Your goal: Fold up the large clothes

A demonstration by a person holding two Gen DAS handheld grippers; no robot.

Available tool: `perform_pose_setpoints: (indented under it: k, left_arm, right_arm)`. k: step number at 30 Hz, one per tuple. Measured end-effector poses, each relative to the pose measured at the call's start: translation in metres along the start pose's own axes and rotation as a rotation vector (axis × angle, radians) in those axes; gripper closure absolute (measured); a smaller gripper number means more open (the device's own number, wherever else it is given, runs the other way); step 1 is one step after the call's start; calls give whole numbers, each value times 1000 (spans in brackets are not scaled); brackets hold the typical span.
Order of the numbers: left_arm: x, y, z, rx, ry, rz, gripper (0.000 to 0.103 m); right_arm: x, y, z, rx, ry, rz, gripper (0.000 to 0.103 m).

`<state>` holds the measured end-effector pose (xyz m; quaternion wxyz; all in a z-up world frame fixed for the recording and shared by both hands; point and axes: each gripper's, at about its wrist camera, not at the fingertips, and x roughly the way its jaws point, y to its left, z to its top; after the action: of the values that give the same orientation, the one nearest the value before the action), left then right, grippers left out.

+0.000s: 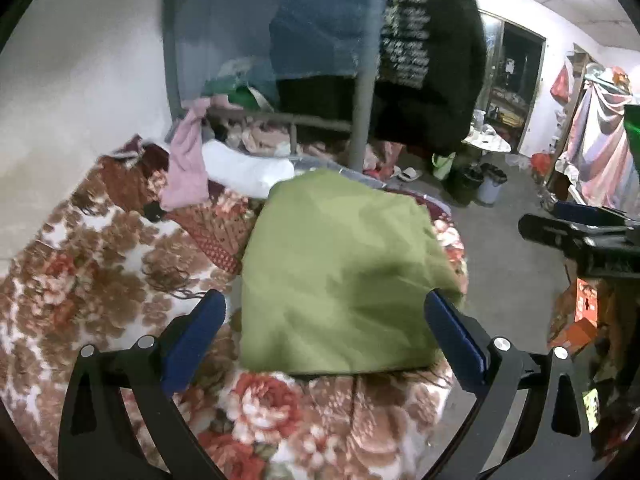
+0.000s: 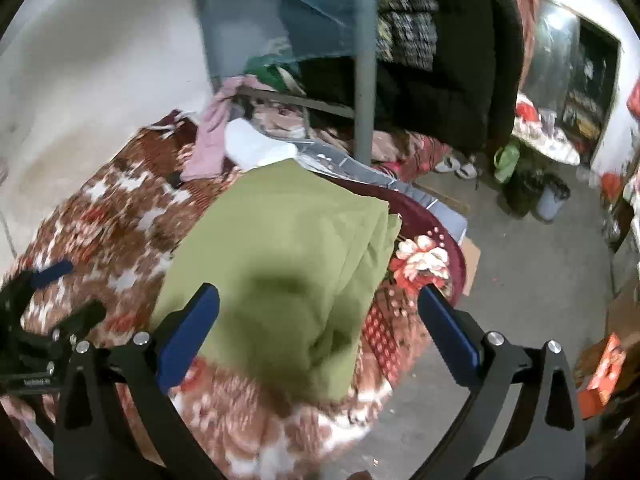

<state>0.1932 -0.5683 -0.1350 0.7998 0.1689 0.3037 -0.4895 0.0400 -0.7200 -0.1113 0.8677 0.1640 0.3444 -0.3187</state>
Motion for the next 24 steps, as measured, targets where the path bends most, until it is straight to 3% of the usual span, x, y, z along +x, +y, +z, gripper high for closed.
perform_pose_setpoints:
  k: [4,8,18,24]
  left_arm:
    - [-64,-18,5,-21,-15,-14,5]
    - [-102,-29,7,-19,-26,4,5]
    - [-132,-44,16,-12,-74,65,5]
    - [-131,-52,13,-15,-55,51,5]
  right_arm:
    - [-55,6,-7,-4,5,30,5]
    - [-86,6,-9,-7,12,55,5]
    - [-113,-3,-14,-49,7,107,5]
    - [-112,-15,-14,-29,8,98,5]
